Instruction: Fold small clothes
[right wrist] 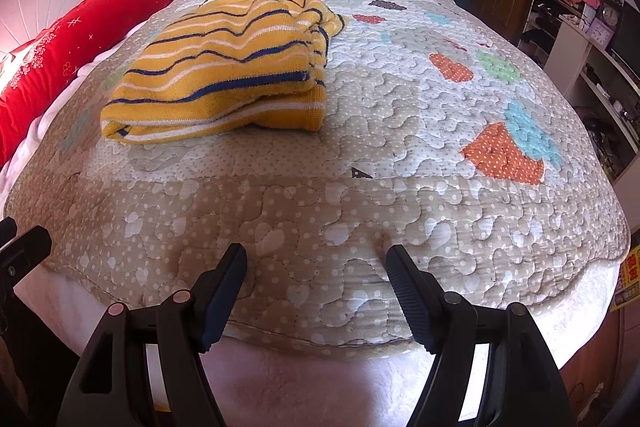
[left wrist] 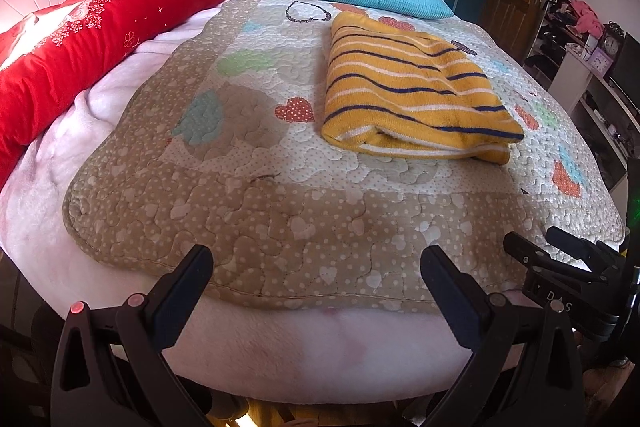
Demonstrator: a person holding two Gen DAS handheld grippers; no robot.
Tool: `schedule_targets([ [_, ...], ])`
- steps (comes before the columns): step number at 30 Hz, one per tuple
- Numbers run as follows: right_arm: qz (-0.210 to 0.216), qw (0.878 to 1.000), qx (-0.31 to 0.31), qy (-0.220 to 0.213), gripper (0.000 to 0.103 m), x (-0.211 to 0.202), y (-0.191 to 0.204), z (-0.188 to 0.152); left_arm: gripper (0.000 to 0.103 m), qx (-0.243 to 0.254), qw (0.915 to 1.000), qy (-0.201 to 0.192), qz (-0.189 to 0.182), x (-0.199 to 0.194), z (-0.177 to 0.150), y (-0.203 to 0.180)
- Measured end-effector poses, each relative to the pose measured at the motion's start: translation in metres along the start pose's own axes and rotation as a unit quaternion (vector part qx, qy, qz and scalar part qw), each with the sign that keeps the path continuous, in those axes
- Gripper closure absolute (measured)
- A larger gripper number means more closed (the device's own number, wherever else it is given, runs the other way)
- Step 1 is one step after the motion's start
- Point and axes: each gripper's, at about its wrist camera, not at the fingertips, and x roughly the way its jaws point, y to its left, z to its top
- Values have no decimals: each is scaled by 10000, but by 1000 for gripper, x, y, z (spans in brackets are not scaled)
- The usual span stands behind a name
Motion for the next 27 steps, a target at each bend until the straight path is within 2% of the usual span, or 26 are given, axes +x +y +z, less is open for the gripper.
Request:
schedule_targets([
  [10,-39,10000,-12,17,24,1,1,0,0,-102,9995,241,-149,9,-3,2],
  [27,-22,10000,-78,8,21,3,2,-1,0,-68,9998,204,8,12,-5,2],
])
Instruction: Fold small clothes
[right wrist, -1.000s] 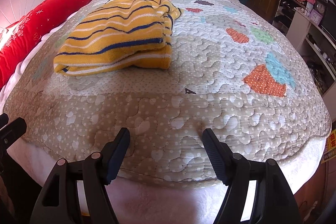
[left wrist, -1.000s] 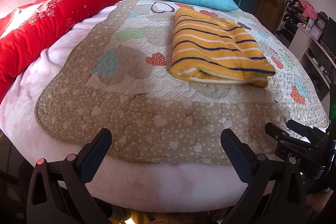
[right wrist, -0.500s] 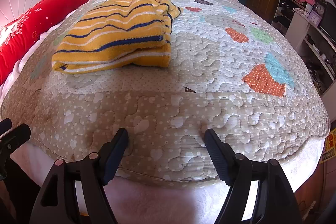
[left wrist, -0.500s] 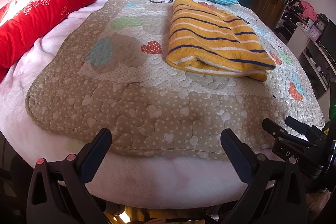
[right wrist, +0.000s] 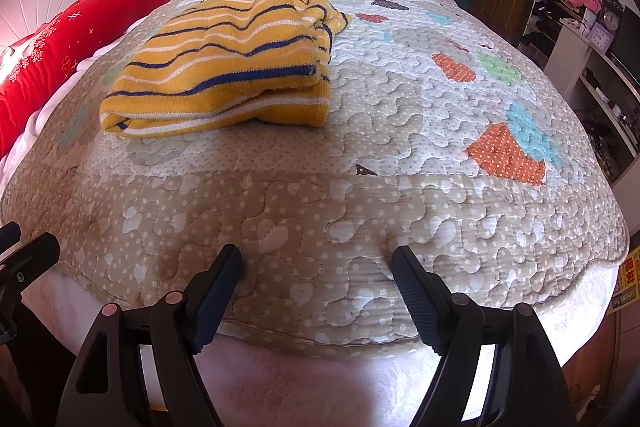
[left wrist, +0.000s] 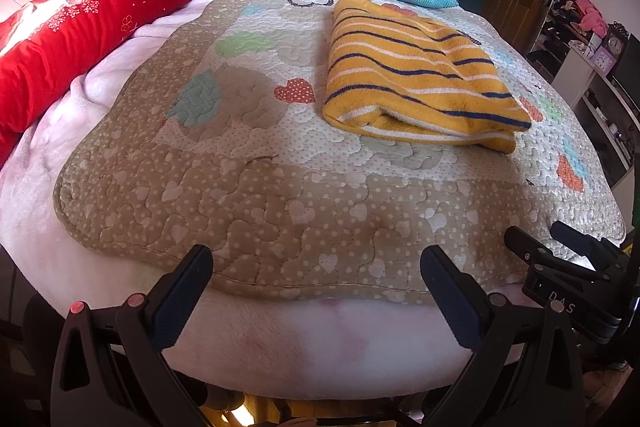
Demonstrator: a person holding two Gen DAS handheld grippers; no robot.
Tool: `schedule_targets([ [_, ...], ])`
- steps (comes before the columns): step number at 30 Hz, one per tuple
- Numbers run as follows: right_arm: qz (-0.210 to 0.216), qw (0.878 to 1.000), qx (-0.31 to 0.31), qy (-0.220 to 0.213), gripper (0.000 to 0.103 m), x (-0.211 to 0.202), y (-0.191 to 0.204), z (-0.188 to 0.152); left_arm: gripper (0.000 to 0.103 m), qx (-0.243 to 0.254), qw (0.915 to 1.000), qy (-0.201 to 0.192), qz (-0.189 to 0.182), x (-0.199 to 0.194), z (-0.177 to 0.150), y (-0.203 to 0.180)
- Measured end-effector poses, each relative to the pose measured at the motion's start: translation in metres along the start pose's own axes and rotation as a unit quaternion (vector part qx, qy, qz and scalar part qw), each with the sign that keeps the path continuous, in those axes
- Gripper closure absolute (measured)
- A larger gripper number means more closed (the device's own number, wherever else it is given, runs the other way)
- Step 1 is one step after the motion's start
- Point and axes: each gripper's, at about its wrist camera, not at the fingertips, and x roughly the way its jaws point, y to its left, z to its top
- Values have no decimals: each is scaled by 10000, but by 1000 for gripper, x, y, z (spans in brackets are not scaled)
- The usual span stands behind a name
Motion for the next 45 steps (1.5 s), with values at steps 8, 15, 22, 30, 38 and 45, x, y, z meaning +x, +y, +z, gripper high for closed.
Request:
schedule_targets([
  [8,1,10000,-17,-8,20,0,0,0,0,37,9999,-35,130,1,-1,0],
  [15,-1,10000,-18,-9,20,0,0,0,0,7,9999,-40,159,1,-1,1],
  [22,-41,10000,-58,-5,19,0,1,1,0,19,9998,-34,193,2,-2,1],
  [30,-509,9980,-369,-118,19,-6,13,12,0,63,9995,-103,285,2,-3,1],
  [38,-762,9955,-508,-240,19,-12,18,16,0,81,9993,-115,342,2,-2,-1],
  [45,-838,9950,-480,-265,19,-13,17,16,0,139,9992,-92,376,4,-2,-3],
])
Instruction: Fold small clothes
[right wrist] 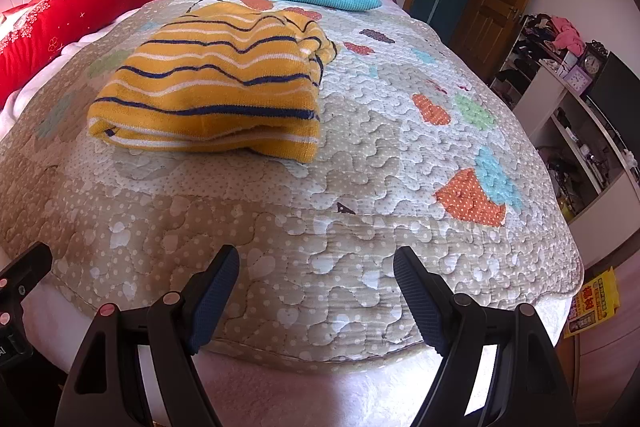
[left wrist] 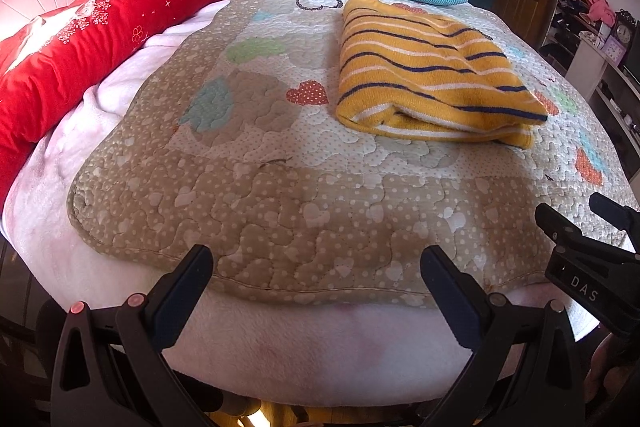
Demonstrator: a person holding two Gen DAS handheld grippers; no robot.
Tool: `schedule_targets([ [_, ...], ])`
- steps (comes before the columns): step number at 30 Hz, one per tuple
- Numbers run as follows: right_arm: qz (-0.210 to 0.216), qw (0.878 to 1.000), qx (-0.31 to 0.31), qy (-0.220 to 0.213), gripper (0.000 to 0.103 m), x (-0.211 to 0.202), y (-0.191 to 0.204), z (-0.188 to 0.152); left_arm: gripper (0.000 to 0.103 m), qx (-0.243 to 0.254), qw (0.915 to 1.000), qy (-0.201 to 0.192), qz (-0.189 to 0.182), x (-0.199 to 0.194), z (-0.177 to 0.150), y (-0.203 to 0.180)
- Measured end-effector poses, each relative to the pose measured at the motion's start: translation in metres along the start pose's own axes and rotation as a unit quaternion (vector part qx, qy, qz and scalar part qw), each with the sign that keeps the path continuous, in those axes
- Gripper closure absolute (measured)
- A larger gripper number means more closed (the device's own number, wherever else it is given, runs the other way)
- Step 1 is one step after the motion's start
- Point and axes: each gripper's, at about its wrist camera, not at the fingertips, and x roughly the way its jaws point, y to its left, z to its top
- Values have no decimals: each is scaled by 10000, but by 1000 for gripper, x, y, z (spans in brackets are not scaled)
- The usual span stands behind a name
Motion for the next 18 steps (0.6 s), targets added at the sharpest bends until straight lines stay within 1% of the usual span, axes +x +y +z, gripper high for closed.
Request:
schedule_targets([
  [18,-12,10000,-84,-13,19,0,5,2,0,-52,9999,89,-10,5,1,3],
])
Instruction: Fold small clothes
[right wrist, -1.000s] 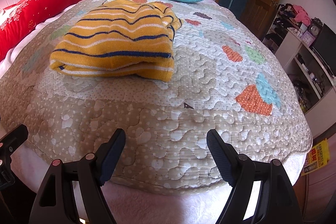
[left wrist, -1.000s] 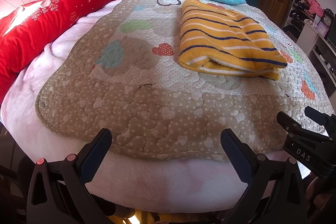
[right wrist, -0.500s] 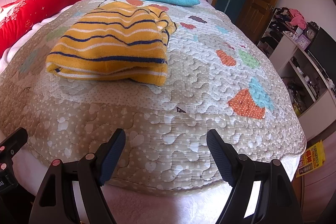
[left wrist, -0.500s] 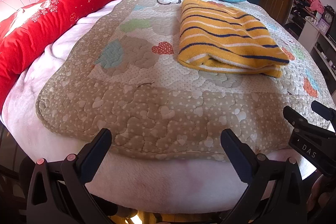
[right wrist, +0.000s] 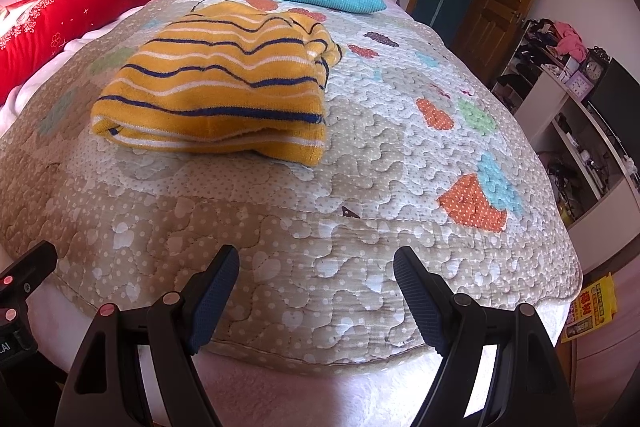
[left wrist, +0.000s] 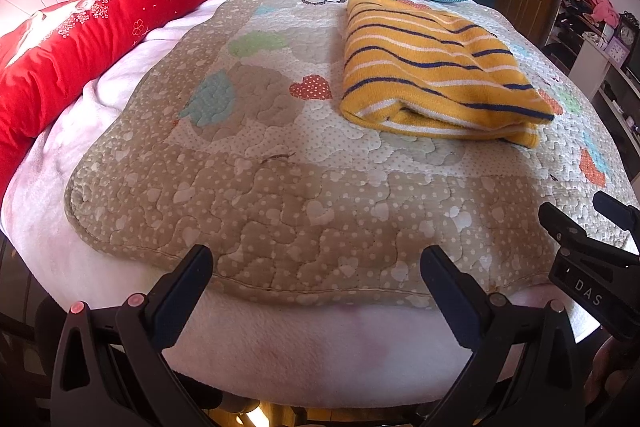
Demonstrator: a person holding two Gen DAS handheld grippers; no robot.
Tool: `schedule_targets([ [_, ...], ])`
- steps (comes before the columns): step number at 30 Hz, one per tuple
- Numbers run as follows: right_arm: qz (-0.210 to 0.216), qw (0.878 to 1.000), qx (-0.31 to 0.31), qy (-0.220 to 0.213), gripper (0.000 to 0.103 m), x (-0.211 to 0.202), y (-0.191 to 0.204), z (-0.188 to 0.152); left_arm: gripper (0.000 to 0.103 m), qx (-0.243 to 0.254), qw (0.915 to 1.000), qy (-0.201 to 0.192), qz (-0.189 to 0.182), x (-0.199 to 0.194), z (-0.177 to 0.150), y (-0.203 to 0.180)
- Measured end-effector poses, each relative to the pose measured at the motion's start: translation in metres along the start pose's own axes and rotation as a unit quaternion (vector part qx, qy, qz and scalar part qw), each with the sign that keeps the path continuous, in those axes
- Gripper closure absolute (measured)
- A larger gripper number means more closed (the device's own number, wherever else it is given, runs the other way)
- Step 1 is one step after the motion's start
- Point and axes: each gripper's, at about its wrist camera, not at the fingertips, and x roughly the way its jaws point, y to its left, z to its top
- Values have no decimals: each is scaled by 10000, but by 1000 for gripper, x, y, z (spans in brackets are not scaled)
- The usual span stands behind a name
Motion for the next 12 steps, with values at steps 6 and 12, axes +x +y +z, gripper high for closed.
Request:
schedule_targets([
  [6,21,10000,-40,-41,19,-1,2,2,0,-17,10000,3,-15,1,1,2],
  [12,117,9999,-60,-20,19,3,5,9,0,-25,10000,-5,-72,5,6,6],
])
